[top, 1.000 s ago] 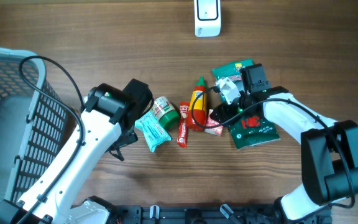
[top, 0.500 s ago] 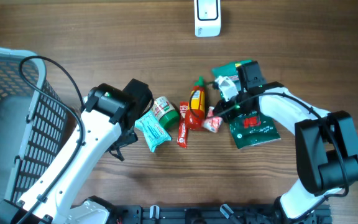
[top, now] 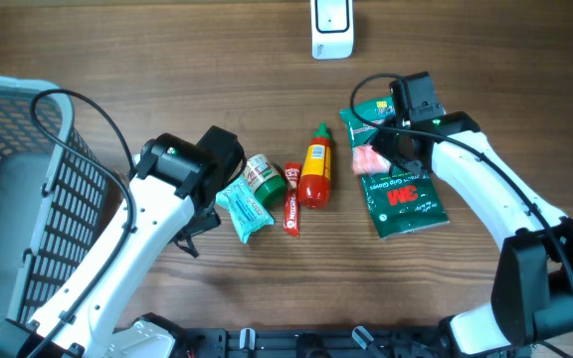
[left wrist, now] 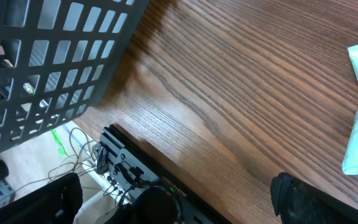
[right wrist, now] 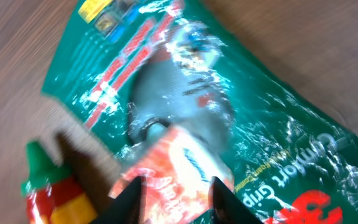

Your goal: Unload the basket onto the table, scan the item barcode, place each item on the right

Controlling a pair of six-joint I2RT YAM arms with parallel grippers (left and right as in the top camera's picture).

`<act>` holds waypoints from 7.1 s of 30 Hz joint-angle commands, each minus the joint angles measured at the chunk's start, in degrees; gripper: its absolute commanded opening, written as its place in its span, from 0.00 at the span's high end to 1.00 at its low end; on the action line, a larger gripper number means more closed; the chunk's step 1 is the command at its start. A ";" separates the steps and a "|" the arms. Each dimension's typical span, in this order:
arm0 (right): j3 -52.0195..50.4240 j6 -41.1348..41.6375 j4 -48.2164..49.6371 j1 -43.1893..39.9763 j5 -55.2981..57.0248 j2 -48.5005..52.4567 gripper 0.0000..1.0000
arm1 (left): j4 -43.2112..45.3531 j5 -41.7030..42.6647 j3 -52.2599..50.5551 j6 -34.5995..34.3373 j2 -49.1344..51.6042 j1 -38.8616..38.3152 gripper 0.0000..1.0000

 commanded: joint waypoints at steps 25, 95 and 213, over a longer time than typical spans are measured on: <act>-0.63 -60.63 3.28 -8.74 -20.50 3.69 0.41 | 0.00 -0.74 -0.22 -1.14 -0.72 0.20 0.00; 8.09 18.23 -36.85 8.35 -41.57 -18.84 0.96 | 0.00 -0.76 -0.20 -1.14 -0.72 0.20 0.00; 7.61 -21.44 -7.76 1.57 -35.34 -3.82 0.00 | -0.02 -0.74 -0.20 -1.14 -0.72 0.20 0.00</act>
